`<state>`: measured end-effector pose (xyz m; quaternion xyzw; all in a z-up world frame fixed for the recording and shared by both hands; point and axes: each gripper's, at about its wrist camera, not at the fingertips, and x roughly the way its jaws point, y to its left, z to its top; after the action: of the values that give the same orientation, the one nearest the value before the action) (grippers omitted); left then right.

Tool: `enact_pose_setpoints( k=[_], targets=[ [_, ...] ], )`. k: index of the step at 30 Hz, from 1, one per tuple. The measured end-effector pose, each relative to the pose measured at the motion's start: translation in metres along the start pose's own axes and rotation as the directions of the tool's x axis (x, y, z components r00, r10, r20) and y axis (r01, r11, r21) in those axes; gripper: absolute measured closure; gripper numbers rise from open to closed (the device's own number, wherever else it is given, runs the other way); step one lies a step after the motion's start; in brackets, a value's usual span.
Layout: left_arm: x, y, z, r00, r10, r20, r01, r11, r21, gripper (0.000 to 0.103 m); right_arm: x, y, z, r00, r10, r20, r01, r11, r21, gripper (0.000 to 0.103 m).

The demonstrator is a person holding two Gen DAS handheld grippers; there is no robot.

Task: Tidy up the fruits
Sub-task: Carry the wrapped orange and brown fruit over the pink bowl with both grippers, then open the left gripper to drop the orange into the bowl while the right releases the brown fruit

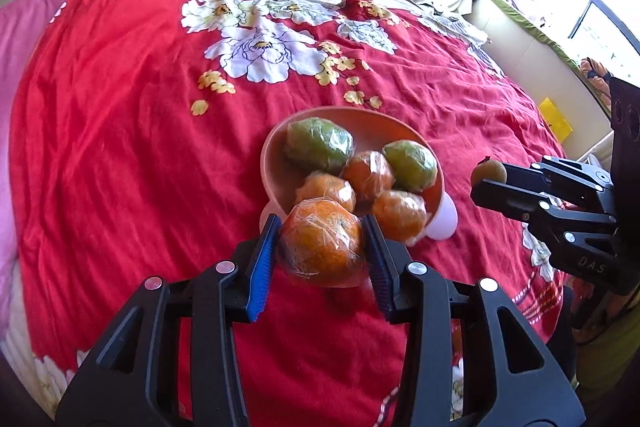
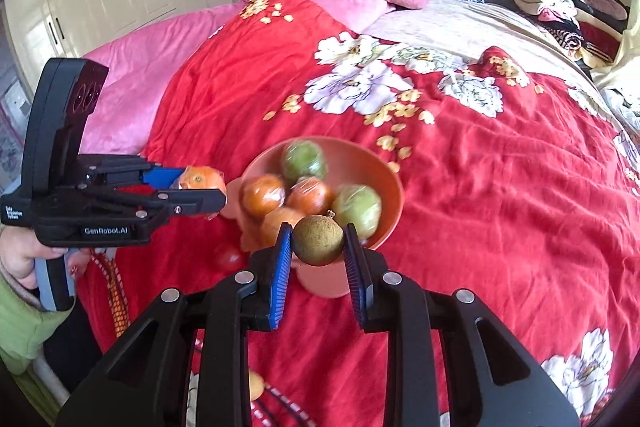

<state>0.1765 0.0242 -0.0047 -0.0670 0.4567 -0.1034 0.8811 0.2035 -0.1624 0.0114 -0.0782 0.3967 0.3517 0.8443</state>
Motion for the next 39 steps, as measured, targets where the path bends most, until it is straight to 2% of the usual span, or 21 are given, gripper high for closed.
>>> enact_pose_setpoints(
  k=[11, 22, 27, 39],
  targets=[
    [0.022, 0.011, 0.028, 1.0, 0.014, 0.003, -0.014, 1.0, -0.01, 0.069, 0.02, -0.013, 0.021, 1.0, -0.004, 0.005, 0.004, 1.0, 0.002, 0.078],
    [0.036, 0.018, 0.034, 1.0, 0.014, 0.005, -0.014, 0.999, -0.031, 0.069, 0.043, -0.022, 0.034, 1.0, -0.003, -0.016, 0.003, 1.0, 0.002, 0.078],
    [0.039, 0.019, 0.034, 1.0, 0.013, 0.005, -0.013, 0.999, -0.035, 0.059, 0.056, -0.025, 0.036, 0.999, -0.002, -0.038, 0.001, 1.0, -0.001, 0.078],
    [0.031, 0.016, 0.03, 1.0, 0.011, 0.018, -0.011, 1.0, -0.026, 0.056, 0.088, -0.028, 0.044, 0.994, -0.004, -0.109, 0.003, 1.0, -0.006, 0.078]
  ],
)
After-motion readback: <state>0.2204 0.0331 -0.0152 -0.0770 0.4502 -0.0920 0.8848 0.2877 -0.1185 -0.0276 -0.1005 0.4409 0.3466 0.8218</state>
